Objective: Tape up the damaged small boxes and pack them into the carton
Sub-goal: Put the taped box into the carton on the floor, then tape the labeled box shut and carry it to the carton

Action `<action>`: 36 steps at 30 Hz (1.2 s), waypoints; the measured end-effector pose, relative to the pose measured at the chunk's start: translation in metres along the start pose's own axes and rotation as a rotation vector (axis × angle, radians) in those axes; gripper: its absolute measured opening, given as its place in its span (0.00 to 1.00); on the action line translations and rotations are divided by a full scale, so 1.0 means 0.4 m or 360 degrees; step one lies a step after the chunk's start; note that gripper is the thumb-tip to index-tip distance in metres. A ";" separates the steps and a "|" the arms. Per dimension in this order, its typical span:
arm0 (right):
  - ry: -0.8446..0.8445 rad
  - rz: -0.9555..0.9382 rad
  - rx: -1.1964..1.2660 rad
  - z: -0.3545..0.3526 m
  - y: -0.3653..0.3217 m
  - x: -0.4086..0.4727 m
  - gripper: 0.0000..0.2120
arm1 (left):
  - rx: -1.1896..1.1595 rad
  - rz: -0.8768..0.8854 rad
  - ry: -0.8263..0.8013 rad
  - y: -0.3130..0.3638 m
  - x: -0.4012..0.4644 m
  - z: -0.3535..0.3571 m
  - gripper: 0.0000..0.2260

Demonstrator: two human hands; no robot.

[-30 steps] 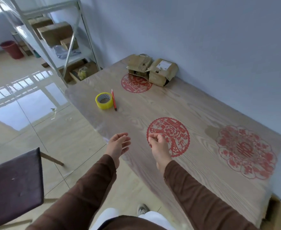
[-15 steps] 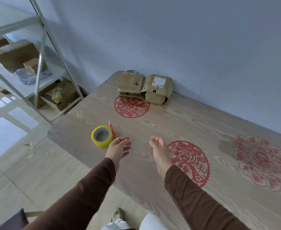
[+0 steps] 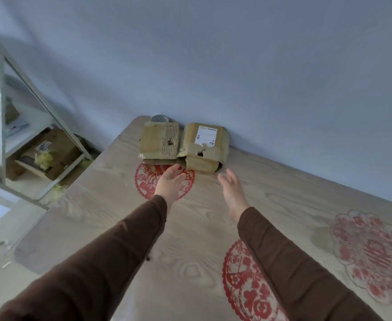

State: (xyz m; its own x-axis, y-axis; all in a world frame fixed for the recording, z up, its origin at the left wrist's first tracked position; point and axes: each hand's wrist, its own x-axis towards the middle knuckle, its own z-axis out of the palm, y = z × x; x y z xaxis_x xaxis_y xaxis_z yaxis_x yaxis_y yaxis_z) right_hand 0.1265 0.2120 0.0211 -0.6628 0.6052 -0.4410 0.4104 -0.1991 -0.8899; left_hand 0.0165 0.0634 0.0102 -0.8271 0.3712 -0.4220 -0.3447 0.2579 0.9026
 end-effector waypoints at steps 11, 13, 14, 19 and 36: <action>-0.0171 0.0285 0.0103 0.018 -0.011 0.396 0.36 | 0.0999 0.0017 -0.0248 0.071 0.408 0.128 0.35; -0.0196 0.0284 0.0115 0.029 -0.016 0.382 0.35 | 0.0965 0.0029 -0.0212 0.058 0.406 0.142 0.34; -0.0155 0.0259 0.0112 0.034 -0.013 0.362 0.34 | 0.0973 0.0078 -0.0211 0.050 0.394 0.142 0.32; 0.0205 0.0276 0.0317 0.104 0.091 0.124 0.32 | 0.1103 0.0192 -0.0300 -0.014 0.289 0.095 0.24; -0.0402 0.0510 0.0131 0.219 0.201 -0.412 0.10 | 0.1989 0.1172 -0.1093 -0.089 -0.028 0.011 0.36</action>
State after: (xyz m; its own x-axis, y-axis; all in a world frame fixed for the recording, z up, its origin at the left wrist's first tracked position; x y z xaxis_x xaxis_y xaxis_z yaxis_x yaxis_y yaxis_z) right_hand 0.2141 0.0287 0.0119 -0.6468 0.2964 -0.7028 0.5762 -0.4138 -0.7048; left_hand 0.0399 0.0541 -0.0176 -0.1761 0.9605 -0.2153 0.8660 0.2552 0.4300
